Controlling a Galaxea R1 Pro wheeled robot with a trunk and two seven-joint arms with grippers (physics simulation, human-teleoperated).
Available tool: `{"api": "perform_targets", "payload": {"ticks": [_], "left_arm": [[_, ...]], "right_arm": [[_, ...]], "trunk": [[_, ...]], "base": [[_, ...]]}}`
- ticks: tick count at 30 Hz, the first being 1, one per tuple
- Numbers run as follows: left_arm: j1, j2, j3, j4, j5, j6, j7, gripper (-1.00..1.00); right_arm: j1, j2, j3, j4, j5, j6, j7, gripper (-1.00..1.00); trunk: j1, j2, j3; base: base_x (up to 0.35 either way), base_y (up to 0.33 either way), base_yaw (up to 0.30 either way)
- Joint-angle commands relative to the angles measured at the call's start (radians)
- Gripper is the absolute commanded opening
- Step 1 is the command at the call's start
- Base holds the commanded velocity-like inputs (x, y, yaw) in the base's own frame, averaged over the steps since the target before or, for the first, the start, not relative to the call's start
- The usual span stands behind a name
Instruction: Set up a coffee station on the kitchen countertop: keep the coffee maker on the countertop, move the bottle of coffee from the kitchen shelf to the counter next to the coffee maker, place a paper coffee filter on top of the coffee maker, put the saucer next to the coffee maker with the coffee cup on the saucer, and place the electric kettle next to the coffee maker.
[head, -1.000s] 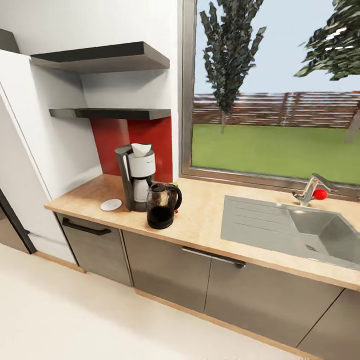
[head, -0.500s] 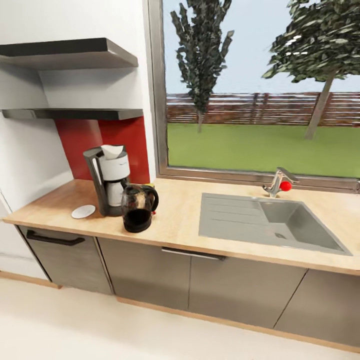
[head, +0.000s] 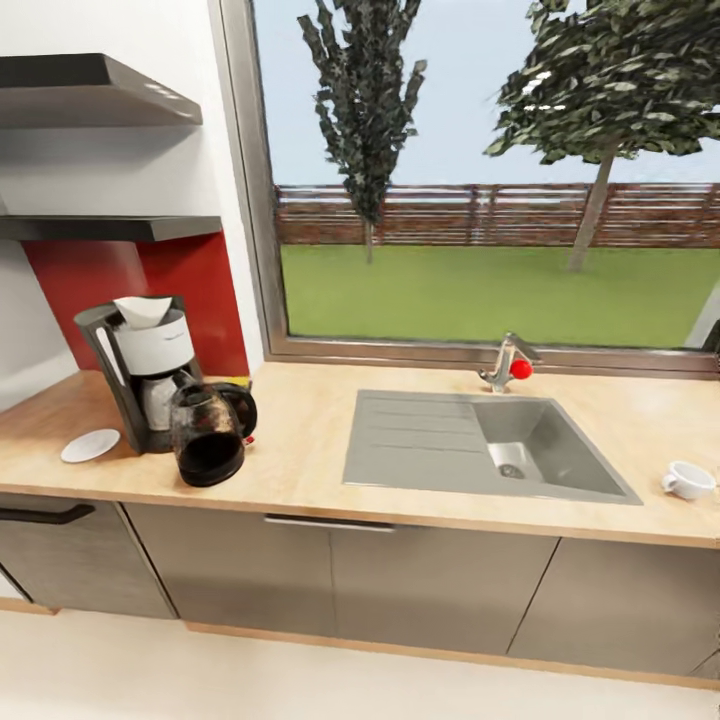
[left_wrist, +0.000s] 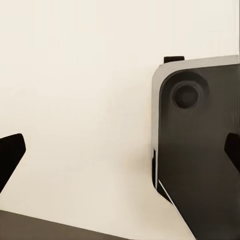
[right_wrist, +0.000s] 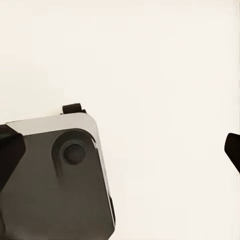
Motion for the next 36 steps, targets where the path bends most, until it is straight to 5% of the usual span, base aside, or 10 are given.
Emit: {"api": "perform_targets", "payload": {"ticks": [1, 9, 19, 36], "left_arm": [[-0.001, 0.000, 0.004, 0.001, -0.010, -0.003, 0.004, 1.00], [-0.001, -0.003, 0.004, 0.001, -0.010, -0.001, 0.005, 1.00], [-0.001, -0.003, 0.004, 0.003, -0.010, 0.000, 0.008, 1.00], [0.001, -0.003, 0.004, 0.002, -0.010, 0.001, 0.010, 1.00]], "right_arm": [[-0.001, 0.001, 0.001, 0.001, -0.009, -0.007, 0.000, 1.00], [-0.001, 0.005, 0.004, -0.001, -0.006, -0.008, 0.006, 1.00], [-0.001, -0.027, 0.002, 0.001, -0.003, -0.009, 0.251, 1.00], [-0.001, -0.068, 0.002, 0.001, -0.005, -0.009, 0.258, 1.00]], "trunk": [[0.001, -0.002, -0.002], [0.001, -0.002, -0.002], [0.001, -0.002, -0.002], [0.001, -0.002, -0.002]], "base": [[0.156, -0.232, -0.009], [0.156, -0.232, -0.002], [0.147, -0.237, 0.000], [0.008, -0.285, 0.000]]}}
